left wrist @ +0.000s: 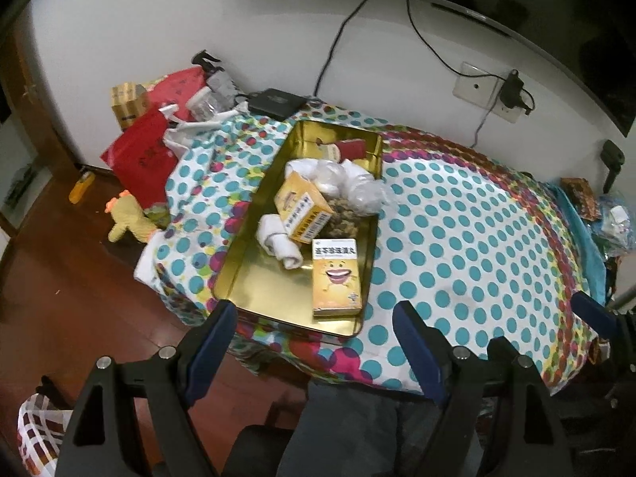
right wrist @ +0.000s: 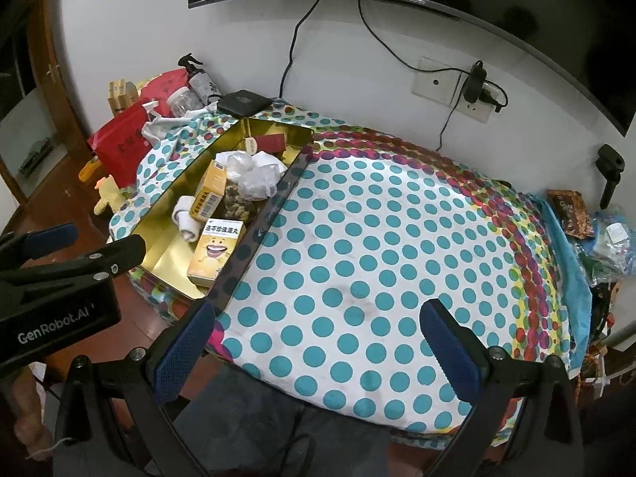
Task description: Organize objects
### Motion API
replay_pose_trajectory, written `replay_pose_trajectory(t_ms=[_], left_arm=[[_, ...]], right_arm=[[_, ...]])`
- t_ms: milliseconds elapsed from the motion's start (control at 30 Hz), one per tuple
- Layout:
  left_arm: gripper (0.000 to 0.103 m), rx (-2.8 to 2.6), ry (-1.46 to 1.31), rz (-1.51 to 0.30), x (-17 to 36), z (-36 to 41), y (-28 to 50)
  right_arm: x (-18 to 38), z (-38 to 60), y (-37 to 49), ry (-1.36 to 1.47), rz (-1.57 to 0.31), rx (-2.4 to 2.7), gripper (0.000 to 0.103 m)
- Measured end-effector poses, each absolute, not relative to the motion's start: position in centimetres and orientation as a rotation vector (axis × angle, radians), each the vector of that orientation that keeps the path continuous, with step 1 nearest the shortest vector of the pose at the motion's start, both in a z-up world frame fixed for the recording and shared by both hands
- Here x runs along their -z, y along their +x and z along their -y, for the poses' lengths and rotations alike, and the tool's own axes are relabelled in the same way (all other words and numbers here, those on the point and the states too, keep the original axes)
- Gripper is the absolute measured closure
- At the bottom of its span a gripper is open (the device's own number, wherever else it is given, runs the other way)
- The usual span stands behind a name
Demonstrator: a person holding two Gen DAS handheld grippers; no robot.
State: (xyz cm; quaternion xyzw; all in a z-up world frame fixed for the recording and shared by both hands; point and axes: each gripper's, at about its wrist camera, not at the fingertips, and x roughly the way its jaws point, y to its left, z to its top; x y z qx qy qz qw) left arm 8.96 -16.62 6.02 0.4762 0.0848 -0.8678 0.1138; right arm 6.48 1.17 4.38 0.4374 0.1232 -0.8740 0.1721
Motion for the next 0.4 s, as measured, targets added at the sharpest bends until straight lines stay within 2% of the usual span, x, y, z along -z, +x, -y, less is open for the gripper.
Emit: replay_pose_trajectory(t_ms=[67,200,400], left_arm=[[0.02,2.562,1.389,-0.252,-5.9,16.5,8.9],[0.02,2.581,1.326,-0.137,-6.2,15.6,9.1],[0.02,2.591,1.375,-0.168,-5.8,15.4,8.6]], right_arm=[[-4.3,-1.3,6.3,1.246,-0.349,2.484,0.0],[-4.1,-1.7,6.1,1.259,-0.328,2.488,0.0],[-3.7,-2.0,5.9,1.272,-0.328,2.49,0.0]])
